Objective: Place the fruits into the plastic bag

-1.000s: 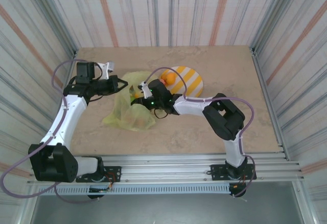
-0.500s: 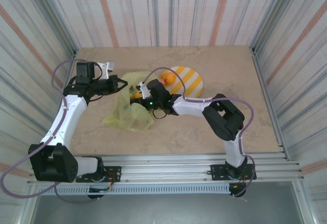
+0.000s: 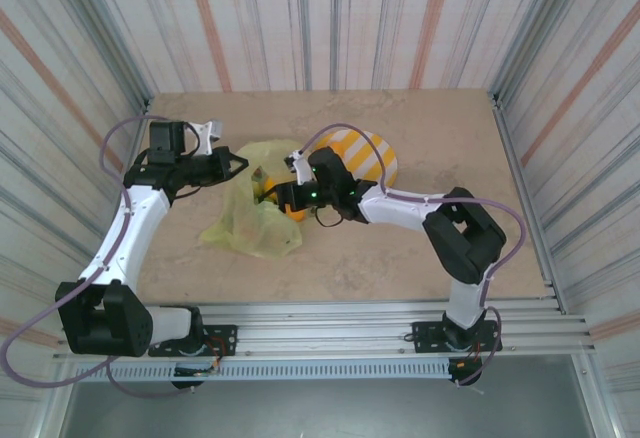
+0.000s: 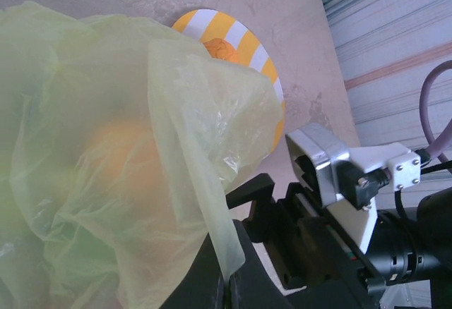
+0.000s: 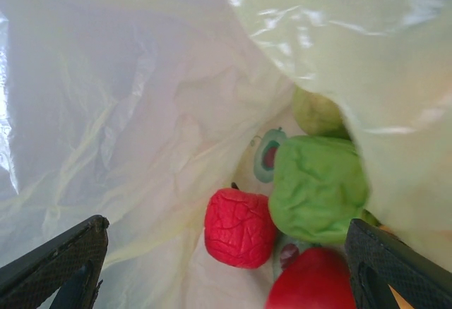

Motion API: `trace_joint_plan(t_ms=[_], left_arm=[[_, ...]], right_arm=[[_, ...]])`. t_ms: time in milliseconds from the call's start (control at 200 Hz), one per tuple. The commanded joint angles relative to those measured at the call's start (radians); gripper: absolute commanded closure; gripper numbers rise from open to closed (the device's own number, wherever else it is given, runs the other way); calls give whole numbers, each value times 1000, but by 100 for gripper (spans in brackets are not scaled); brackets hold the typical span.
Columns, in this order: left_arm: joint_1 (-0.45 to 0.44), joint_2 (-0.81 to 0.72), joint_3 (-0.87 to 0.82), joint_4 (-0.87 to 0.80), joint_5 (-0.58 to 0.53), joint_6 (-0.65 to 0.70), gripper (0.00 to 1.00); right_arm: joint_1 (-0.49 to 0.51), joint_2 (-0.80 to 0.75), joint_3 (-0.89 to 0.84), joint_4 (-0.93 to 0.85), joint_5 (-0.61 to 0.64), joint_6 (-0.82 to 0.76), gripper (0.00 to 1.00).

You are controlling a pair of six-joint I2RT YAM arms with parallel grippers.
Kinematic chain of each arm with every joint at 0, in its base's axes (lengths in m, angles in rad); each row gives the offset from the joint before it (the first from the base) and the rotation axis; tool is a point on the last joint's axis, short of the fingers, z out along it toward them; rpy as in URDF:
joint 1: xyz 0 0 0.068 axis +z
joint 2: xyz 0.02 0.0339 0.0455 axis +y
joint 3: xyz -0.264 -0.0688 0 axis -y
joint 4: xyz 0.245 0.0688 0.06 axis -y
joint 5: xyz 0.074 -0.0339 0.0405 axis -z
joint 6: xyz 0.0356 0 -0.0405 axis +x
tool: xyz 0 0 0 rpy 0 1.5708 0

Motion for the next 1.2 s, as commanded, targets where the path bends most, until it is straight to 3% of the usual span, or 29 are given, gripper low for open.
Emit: trace_joint_plan(t_ms=[0, 551, 772, 952, 1192], left_arm=[[13, -4, 6, -24, -17, 1, 100], [25, 4, 7, -38, -48, 7, 100], [26, 9, 8, -40, -53, 8, 100], [28, 11, 9, -42, -53, 8, 100], [29, 19, 10, -44, -47, 8, 100]], right_arm=[[-22, -76, -31, -40, 19, -54, 11], [-160, -322, -193, -81, 106, -115, 11], [-208, -379, -251, -80, 204, -125, 9], [-221, -312, -175, -244, 465, -132, 8], [-249, -128, -32, -310, 484, -132, 7]])
